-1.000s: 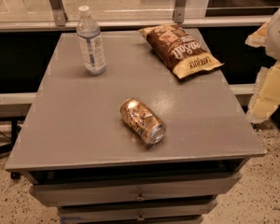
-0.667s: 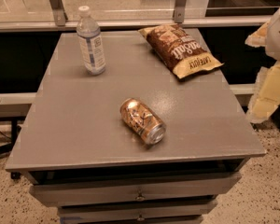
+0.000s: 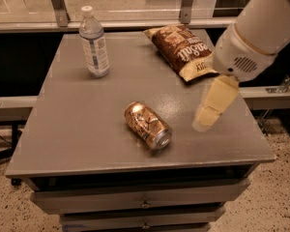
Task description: Pick orange can
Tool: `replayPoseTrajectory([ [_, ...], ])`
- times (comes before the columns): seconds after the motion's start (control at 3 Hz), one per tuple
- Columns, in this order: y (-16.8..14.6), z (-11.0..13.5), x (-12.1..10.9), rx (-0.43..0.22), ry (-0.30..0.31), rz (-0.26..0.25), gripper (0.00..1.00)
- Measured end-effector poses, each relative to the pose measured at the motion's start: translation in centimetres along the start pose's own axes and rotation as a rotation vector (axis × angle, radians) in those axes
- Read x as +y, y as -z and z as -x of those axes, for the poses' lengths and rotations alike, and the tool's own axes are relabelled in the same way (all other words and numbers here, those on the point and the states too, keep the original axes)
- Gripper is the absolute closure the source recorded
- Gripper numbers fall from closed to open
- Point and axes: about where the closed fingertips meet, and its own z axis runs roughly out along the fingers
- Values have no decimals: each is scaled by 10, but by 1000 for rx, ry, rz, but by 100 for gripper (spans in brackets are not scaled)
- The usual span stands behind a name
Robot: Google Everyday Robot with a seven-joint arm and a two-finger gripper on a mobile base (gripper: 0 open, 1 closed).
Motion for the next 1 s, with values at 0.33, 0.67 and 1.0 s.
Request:
replayPoseTrajectory([
  [0.33,-31,42,15,-77,-101,81,0],
  [0.67,-48,71,31,-132,-209,117,0],
  [1.0,-66,86,45,-185,-264,114,0],
])
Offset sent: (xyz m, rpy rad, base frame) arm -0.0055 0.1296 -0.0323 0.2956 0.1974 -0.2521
